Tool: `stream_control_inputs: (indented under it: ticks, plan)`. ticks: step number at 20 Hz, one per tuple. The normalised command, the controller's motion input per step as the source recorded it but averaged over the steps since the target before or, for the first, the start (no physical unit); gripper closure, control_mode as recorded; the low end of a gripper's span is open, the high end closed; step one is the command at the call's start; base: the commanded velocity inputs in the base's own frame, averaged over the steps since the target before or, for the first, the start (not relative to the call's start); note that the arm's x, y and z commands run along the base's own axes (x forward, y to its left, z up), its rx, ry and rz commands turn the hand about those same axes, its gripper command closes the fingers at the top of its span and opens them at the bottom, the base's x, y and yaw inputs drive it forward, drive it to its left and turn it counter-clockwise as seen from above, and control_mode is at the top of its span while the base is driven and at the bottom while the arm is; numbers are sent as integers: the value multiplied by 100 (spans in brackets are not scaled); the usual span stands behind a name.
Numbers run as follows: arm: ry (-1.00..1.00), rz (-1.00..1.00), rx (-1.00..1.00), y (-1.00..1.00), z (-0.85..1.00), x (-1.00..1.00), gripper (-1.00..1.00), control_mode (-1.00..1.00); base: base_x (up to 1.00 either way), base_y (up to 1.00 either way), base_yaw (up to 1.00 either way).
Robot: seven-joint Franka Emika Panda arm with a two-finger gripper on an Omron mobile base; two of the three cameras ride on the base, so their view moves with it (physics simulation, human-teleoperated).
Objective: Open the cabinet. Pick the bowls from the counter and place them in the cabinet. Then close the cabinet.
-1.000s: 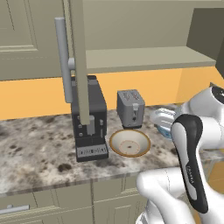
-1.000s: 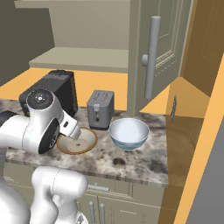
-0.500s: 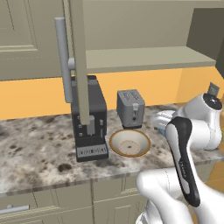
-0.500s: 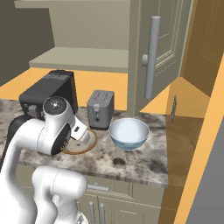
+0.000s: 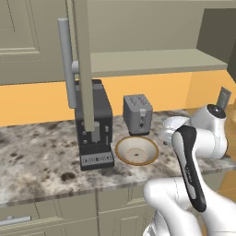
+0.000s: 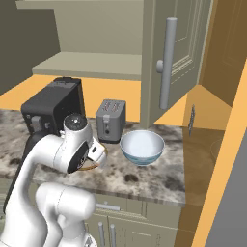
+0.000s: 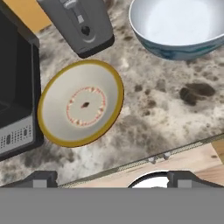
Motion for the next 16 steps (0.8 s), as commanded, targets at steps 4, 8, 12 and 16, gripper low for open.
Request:
stream_control_inputs:
  ticks: [4, 8, 12, 16]
  plan:
    - [4, 0, 0, -7, -34, 22, -100, -100, 0, 0, 0]
    - [1, 0, 0, -2, -23, 21, -100, -100, 0, 0, 0]
    - [3, 0, 0, 0, -23, 27, -100, -100, 0, 0, 0]
    - [16, 0, 1, -1, -15, 29, -100, -100, 0, 0, 0]
